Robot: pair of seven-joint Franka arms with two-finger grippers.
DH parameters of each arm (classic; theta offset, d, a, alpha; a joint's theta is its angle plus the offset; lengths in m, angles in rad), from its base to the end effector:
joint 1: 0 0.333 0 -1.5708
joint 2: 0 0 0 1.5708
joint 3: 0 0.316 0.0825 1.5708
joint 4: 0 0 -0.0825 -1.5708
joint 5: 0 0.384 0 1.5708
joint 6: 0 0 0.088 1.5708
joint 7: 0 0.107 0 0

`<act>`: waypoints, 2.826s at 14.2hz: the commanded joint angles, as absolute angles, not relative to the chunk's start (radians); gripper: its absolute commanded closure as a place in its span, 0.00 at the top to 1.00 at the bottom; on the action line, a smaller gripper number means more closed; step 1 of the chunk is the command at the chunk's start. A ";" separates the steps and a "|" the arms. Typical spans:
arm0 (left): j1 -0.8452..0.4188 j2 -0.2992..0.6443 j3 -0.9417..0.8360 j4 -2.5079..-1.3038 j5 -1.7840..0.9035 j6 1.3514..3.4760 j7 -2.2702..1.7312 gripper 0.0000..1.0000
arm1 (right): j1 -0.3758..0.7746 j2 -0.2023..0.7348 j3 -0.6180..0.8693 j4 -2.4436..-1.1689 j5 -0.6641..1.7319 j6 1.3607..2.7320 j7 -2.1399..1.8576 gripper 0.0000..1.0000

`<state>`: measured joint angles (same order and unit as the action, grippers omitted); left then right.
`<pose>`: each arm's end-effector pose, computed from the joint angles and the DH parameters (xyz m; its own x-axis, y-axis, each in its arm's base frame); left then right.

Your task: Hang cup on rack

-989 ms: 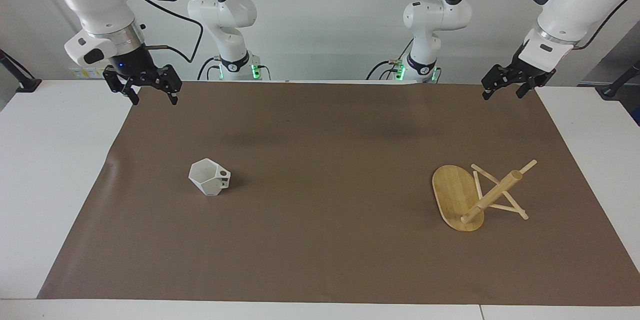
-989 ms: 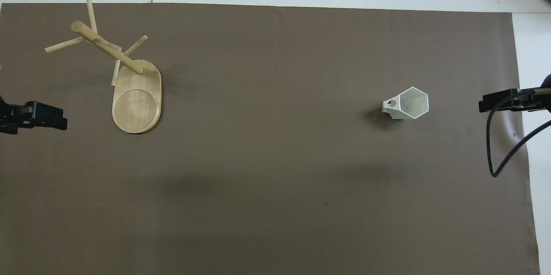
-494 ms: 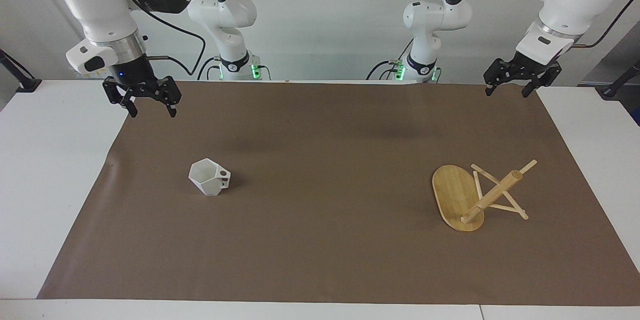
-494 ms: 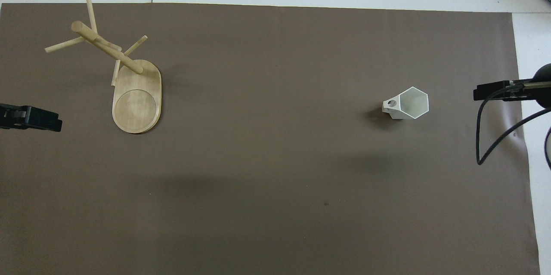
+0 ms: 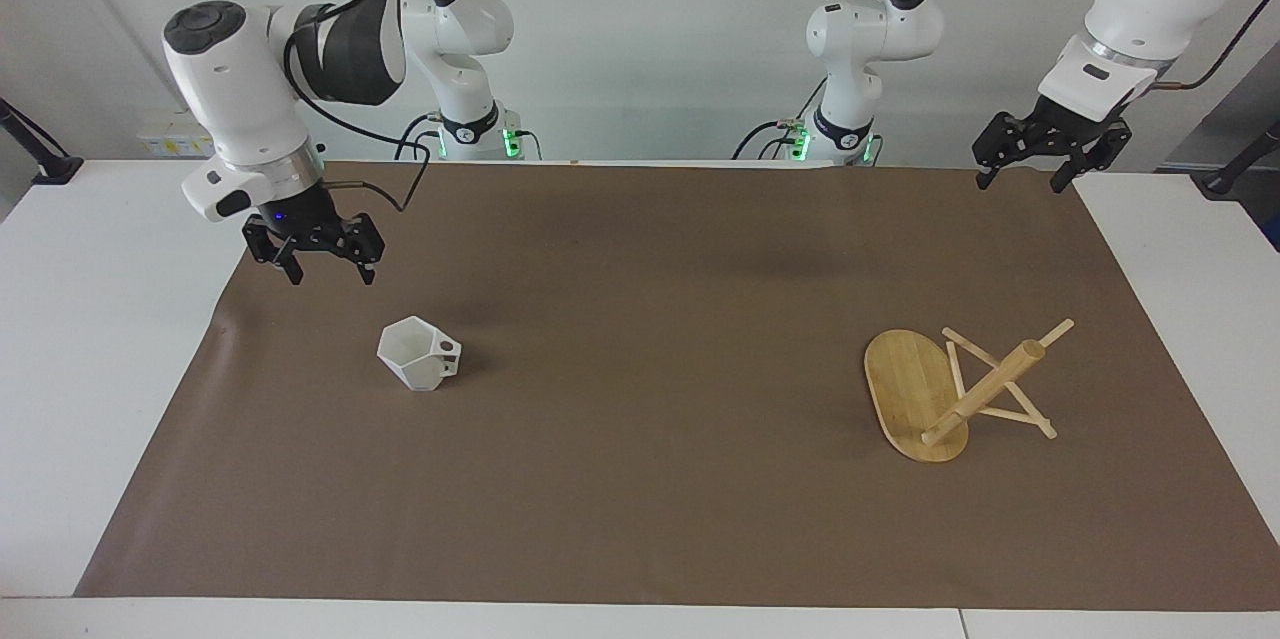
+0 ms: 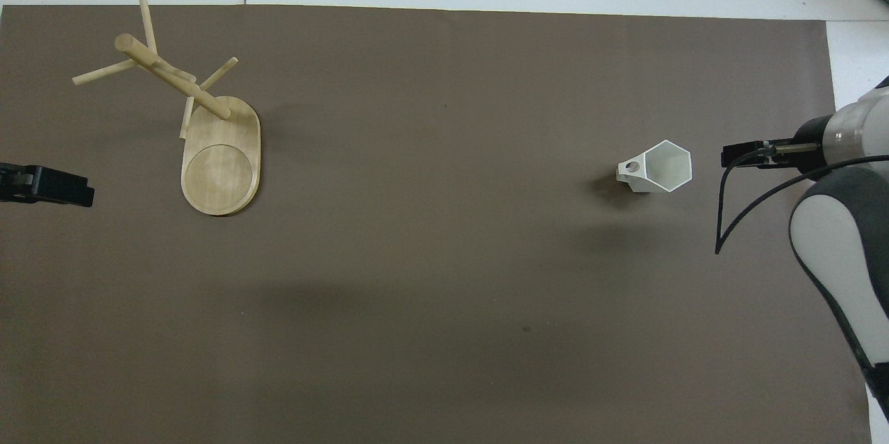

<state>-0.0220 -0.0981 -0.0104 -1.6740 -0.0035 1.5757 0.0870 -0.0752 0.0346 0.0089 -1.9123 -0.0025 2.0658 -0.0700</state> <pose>0.5233 -0.0176 0.6291 0.9929 -0.1190 0.0000 -0.1190 -0.9929 0.0025 0.5796 -0.0387 0.4858 0.9930 0.0053 0.1182 0.0041 -0.9999 0.0103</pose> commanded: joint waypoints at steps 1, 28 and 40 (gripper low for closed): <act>-0.035 -0.078 -0.006 -1.637 0.012 1.552 0.097 1.00 | -0.083 0.084 0.012 -1.916 0.017 2.115 -0.091 1.00; -0.008 -0.094 -0.037 -1.661 0.011 1.517 0.086 1.00 | -0.078 0.160 0.017 -2.040 0.017 2.321 0.110 1.00; -0.006 -0.100 -0.037 -1.672 0.011 1.520 0.087 1.00 | -0.077 0.184 0.017 -2.045 0.017 2.349 0.115 0.87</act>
